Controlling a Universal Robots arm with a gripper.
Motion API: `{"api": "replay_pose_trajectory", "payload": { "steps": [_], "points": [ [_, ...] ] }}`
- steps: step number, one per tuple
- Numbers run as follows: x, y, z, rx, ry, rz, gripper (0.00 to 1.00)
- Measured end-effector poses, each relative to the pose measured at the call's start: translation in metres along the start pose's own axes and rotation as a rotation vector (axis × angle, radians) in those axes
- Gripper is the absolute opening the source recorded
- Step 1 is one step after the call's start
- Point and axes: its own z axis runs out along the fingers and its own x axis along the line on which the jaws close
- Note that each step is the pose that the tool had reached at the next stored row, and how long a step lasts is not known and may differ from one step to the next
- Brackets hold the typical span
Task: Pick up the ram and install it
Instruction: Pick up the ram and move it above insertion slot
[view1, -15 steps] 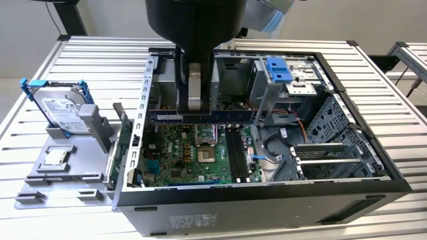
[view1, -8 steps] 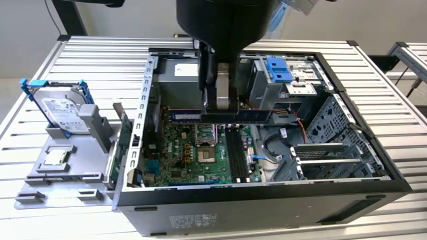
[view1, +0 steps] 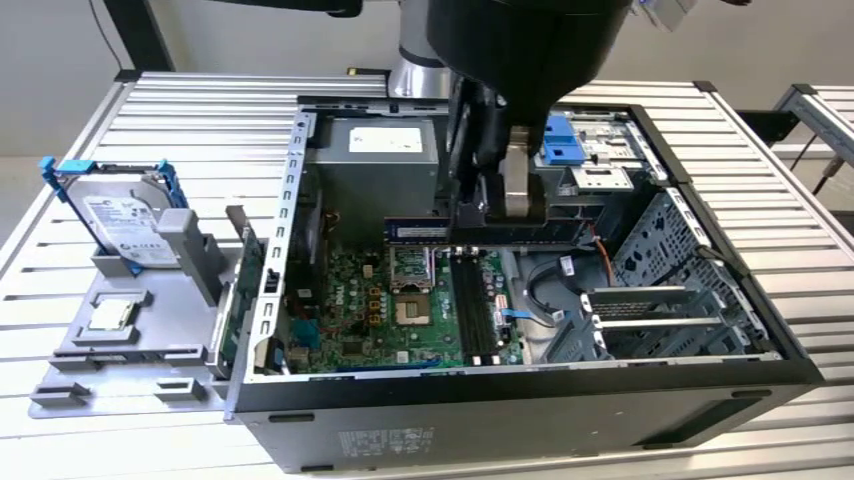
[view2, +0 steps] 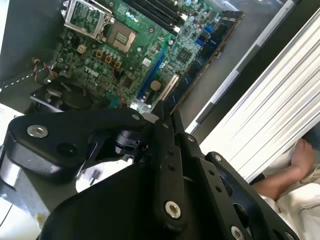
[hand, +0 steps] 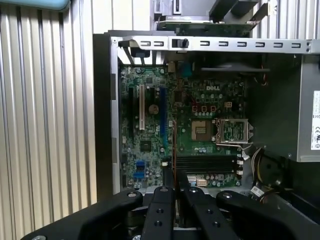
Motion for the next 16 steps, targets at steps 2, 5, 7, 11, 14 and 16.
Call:
{"api": "replay_pose_trajectory", "payload": {
  "steps": [2,5,7,11,14,16],
  "points": [
    [-0.0002,-0.0081,-0.0002,0.0000,0.0001,0.000,0.00],
    [-0.0005,-0.0193,-0.0005,0.0000,0.0001,0.000,0.00],
    [-0.0008,-0.0270,-0.0007,0.0000,0.0001,0.000,0.00],
    [-0.0012,-0.0406,-0.0010,0.0000,0.0001,0.000,0.00],
    [-0.0015,-0.0497,-0.0012,0.0000,-0.0001,0.000,0.00],
    [-0.0017,-0.0542,-0.0013,0.0000,0.0000,0.000,0.00]
  ]
}}
